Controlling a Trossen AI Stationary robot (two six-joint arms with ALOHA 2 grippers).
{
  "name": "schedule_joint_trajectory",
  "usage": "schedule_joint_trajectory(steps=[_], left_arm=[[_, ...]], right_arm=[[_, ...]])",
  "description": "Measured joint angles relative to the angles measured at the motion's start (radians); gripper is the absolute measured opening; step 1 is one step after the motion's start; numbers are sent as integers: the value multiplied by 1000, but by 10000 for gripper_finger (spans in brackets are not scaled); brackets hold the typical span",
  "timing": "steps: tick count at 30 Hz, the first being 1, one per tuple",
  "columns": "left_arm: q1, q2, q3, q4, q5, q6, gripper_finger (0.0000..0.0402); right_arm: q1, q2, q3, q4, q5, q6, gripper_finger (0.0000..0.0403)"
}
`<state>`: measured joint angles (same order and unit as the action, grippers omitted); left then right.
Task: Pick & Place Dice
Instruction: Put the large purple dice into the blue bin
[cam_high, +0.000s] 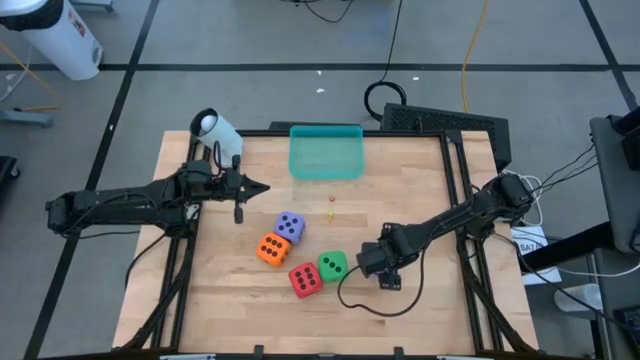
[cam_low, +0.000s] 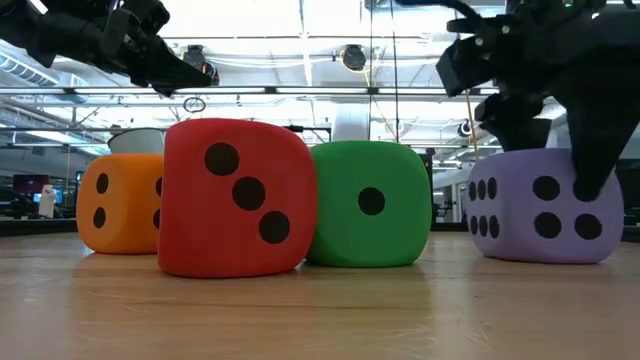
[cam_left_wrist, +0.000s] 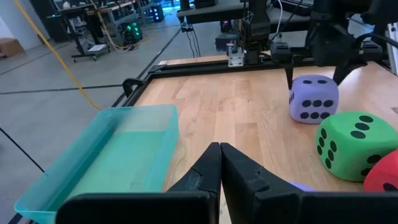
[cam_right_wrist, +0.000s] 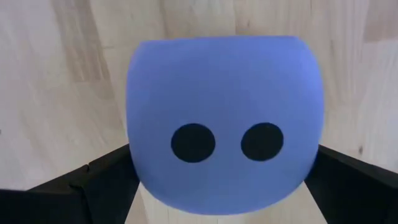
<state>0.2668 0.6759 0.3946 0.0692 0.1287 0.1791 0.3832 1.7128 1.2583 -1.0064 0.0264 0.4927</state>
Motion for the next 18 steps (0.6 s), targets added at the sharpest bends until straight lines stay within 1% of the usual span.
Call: schedule_joint_trajectory(steps=[4,13,18], left_arm=[[0,0,0,0,0,0,21],[0,0,0,0,0,0,21],[0,0,0,1,0,0,21]], right_arm=[[0,1,-36,47,-2,-38,397],[-4,0,-82,230,-2,-34,397],[-38,-4,-82,260,-2,-57,396]])
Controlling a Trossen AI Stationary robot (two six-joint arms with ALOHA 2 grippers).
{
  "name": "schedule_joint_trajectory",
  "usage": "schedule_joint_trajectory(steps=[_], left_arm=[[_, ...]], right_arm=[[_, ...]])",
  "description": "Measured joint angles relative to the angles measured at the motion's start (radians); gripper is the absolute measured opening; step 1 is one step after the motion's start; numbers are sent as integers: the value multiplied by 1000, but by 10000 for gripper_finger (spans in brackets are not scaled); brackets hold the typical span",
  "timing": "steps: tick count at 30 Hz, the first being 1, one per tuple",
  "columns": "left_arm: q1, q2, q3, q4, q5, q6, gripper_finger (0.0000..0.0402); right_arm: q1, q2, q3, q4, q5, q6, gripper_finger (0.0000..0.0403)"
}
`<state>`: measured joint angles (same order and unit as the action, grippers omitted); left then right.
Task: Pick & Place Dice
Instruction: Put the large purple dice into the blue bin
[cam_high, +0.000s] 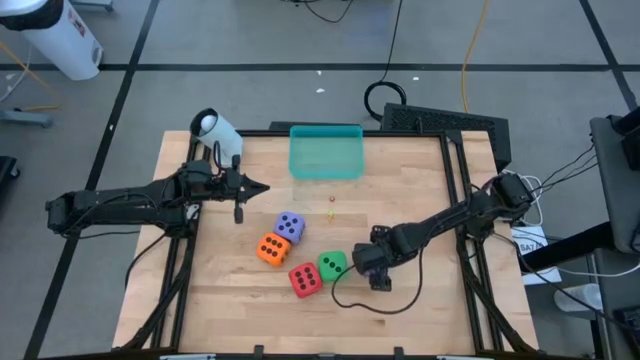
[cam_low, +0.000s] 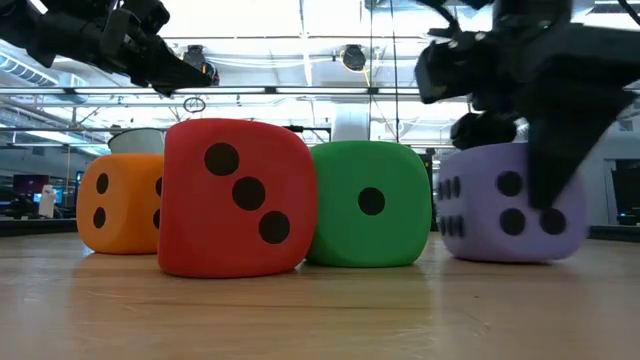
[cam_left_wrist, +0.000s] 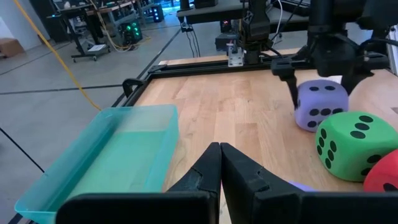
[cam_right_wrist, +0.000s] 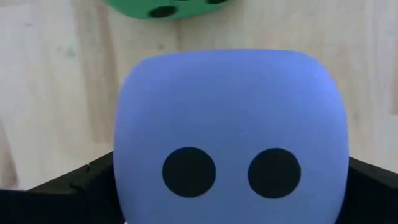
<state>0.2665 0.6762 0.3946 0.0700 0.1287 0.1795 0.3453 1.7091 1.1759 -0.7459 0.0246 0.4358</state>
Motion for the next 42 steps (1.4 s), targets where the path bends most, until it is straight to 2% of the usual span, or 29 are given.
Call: schedule_joint_trajectory(steps=[4,8,12,15,17,18,22,27,29,34,39,42], left_arm=[[0,0,0,0,0,0,21],[0,0,0,1,0,0,21],[0,0,0,1,0,2,21],[0,0,0,7,0,10,21],[0,0,0,9,0,10,21],[0,0,0,10,0,10,21],[0,0,0,10,0,9,21],[0,0,0,10,0,9,21],[0,0,0,10,0,14,21],[0,0,0,10,0,23,21],[1,0,0,10,0,26,21],[1,0,0,10,0,25,21]], right_arm=[[-29,-36,0,-9,7,-36,395],[-64,-98,0,-14,75,-87,395],[-112,-185,2,-10,193,-147,395],[-161,-250,3,13,340,-206,395],[-212,-284,4,79,419,-264,395],[-242,-297,5,111,426,-301,395],[-362,-311,5,271,410,-478,395],[-517,-273,7,400,295,-699,395],[-581,-249,4,399,262,-744,395],[-699,-175,5,412,264,-833,395],[-762,-114,6,499,233,-898,396],[-781,-75,5,486,231,-956,399]])
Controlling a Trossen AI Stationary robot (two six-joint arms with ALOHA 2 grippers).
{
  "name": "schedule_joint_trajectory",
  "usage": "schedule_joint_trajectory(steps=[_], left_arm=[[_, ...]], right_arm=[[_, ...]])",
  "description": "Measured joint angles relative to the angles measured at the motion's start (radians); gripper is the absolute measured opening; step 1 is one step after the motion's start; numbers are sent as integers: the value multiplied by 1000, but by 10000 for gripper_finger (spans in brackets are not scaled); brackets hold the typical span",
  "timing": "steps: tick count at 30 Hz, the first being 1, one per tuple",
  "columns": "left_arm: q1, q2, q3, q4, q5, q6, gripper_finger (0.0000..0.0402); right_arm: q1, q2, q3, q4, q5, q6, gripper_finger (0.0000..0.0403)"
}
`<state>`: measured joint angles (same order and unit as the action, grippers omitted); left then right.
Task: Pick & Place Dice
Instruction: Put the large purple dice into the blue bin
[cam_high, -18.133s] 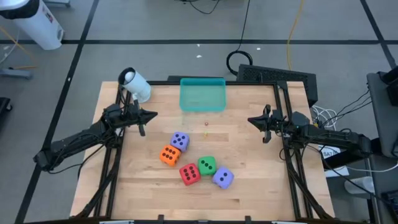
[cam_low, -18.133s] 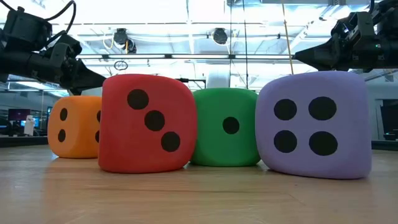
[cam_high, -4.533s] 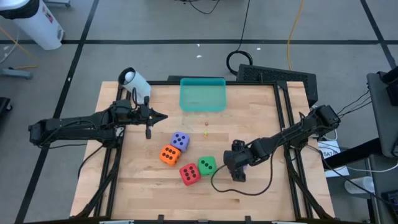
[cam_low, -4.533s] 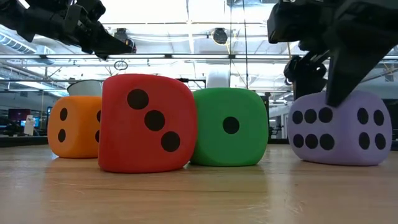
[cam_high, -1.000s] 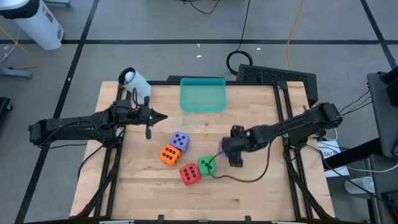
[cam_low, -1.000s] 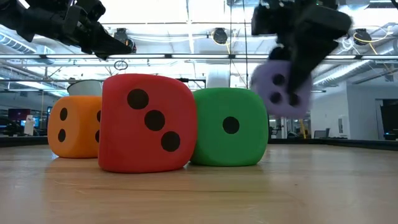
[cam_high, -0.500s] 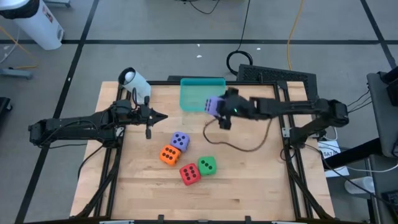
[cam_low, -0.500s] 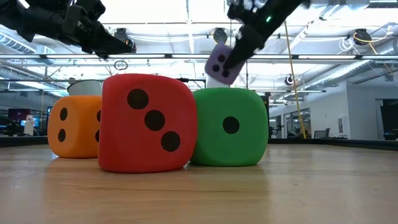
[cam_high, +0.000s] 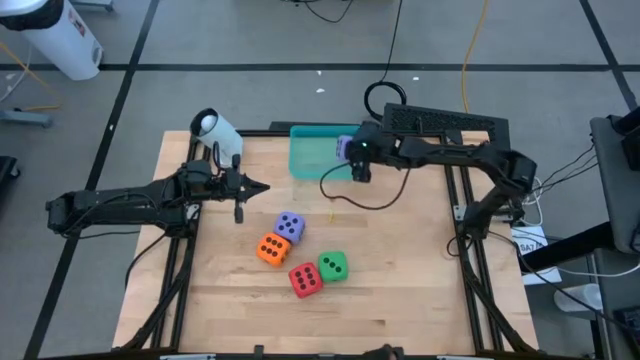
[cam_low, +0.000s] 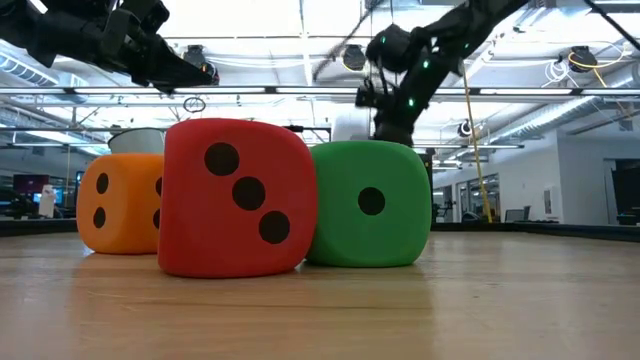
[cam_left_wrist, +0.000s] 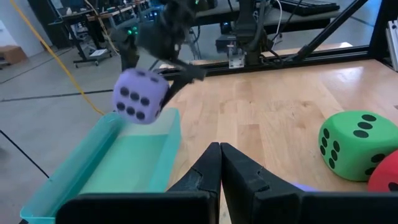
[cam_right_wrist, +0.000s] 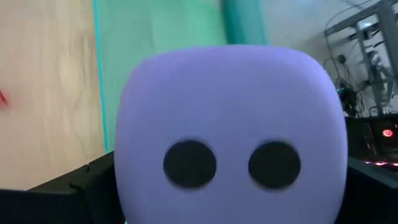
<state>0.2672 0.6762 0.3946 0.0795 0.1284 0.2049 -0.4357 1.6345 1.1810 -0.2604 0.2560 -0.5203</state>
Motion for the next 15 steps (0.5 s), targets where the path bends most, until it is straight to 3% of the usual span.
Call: schedule_joint_trajectory(steps=[15], left_arm=[[0,0,0,-1,0,1,21]], right_arm=[[-2,39,0,20,-47,-3,400]])
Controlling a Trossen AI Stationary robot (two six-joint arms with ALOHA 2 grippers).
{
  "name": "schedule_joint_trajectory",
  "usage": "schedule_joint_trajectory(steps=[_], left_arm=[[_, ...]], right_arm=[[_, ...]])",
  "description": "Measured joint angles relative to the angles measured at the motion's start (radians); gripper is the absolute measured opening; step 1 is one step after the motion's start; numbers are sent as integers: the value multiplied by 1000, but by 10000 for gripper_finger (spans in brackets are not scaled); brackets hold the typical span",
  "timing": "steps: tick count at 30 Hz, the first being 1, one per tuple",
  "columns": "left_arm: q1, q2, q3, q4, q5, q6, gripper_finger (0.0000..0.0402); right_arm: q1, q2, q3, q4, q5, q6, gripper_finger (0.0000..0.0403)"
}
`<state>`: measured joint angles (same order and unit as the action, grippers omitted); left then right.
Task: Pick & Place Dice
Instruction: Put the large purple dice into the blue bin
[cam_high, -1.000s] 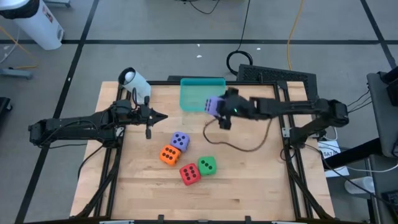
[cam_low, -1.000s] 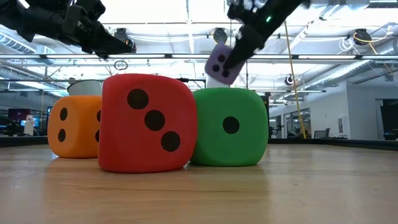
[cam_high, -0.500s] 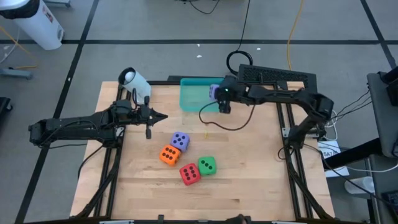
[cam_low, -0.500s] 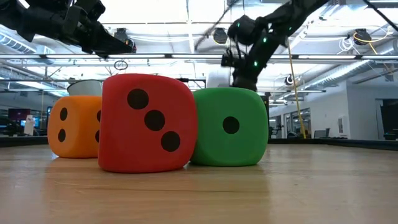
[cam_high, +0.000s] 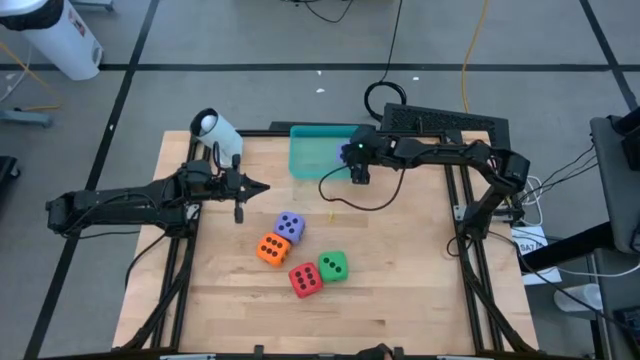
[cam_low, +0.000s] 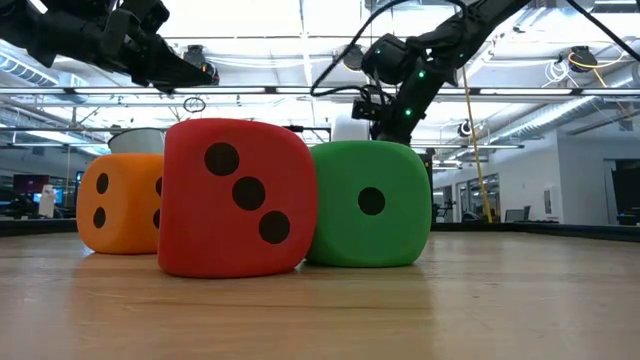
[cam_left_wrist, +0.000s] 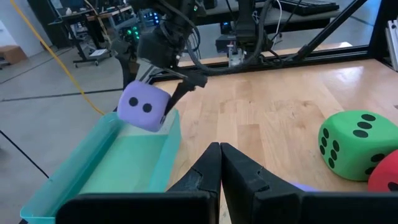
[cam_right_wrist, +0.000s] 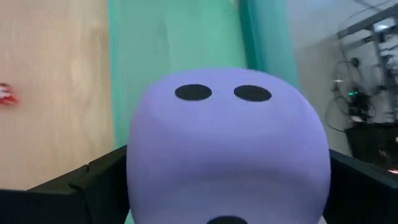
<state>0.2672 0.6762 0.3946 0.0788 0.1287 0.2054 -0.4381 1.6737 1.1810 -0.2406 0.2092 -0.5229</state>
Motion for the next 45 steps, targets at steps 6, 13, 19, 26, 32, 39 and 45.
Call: schedule_joint_trajectory(steps=[6,13,19,26,32,39,45], left_arm=[[0,0,0,0,0,0,21],[0,0,0,0,0,0,21],[0,0,0,0,-1,5,21],[0,0,0,0,0,8,21],[0,0,0,0,0,5,21],[1,4,0,0,0,7,21],[1,5,0,0,-7,11,21]], right_arm=[[1,8,0,-31,-5,34,400],[7,-16,3,43,-31,35,400],[0,-15,0,-20,-27,59,400],[2,-13,0,27,-55,92,400],[2,-1,0,7,-31,99,400],[14,-9,4,35,-24,64,400],[16,-10,7,-28,-56,110,400]])
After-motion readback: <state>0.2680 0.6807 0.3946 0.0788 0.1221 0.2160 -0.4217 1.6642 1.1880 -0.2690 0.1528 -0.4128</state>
